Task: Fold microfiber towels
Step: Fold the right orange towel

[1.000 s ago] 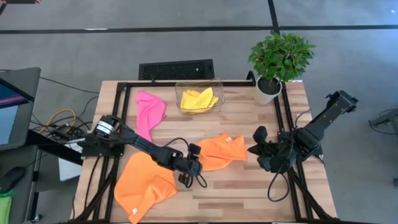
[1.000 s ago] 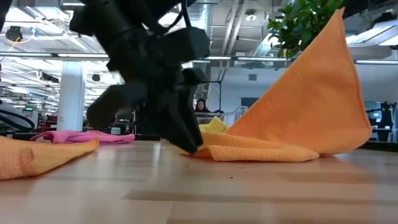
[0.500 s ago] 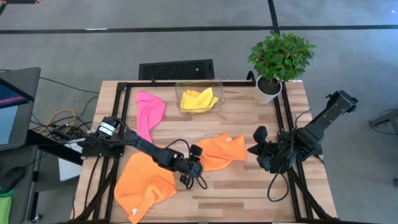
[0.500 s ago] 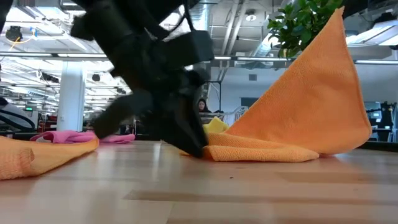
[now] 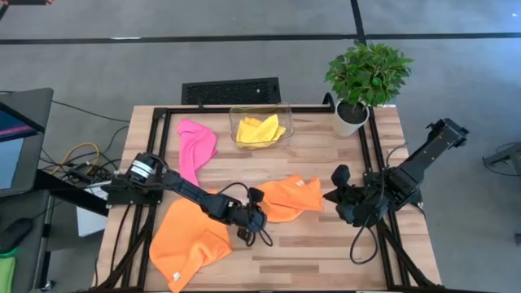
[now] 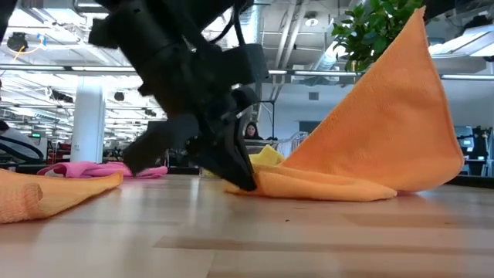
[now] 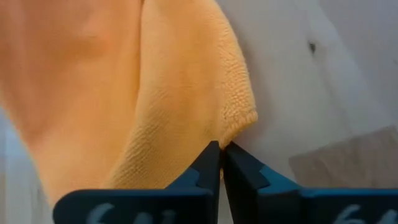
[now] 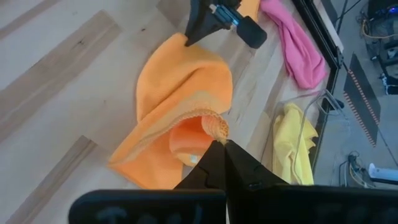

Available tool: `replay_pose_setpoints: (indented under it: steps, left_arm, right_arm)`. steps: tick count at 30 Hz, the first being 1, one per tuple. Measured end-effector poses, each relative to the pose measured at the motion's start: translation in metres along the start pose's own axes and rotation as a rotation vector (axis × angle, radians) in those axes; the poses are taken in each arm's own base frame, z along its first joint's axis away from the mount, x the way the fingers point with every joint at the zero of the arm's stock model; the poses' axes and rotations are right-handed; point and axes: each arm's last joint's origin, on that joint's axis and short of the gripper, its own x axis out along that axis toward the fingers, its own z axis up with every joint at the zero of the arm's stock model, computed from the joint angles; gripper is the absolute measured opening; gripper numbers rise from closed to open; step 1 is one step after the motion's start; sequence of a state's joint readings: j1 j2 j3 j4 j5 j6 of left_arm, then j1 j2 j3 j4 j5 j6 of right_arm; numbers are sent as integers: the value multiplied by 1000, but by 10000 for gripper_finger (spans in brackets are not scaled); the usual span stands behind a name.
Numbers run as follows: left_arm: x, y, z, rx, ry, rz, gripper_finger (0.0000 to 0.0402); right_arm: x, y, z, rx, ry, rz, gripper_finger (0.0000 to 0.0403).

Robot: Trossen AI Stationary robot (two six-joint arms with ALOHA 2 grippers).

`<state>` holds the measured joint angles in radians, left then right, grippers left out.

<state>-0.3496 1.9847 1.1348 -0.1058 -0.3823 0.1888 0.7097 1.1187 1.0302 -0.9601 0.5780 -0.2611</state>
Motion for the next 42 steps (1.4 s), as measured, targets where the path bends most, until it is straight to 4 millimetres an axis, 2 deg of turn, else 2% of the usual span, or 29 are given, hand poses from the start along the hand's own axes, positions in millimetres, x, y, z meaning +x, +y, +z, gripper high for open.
replay_pose_setpoints:
  steps: [7, 13, 21, 25, 31, 42]
  left_arm:
    - [-27, 18, 19, -62, -3, 6, 1]
    - [-71, 40, 30, -171, -53, 82, 1]
    - [-125, 59, 30, -322, -107, 47, 0]
    - [-138, 56, 29, -355, -115, -56, 0]
    - [-145, 40, 26, -349, -70, -184, 0]
    - [-157, 11, 20, -356, 22, -276, 0]
  right_arm:
    - [-1, -6, 1, 15, 26, -175, 8]
    - [-13, -19, 8, 61, 3, -278, 8]
    - [-21, -28, 10, 102, 24, -418, 8]
    - [-19, -30, 5, 178, 52, -424, 8]
    - [-7, -29, -5, 280, 170, -405, 8]
    - [31, -35, -14, 416, 418, -417, 8]
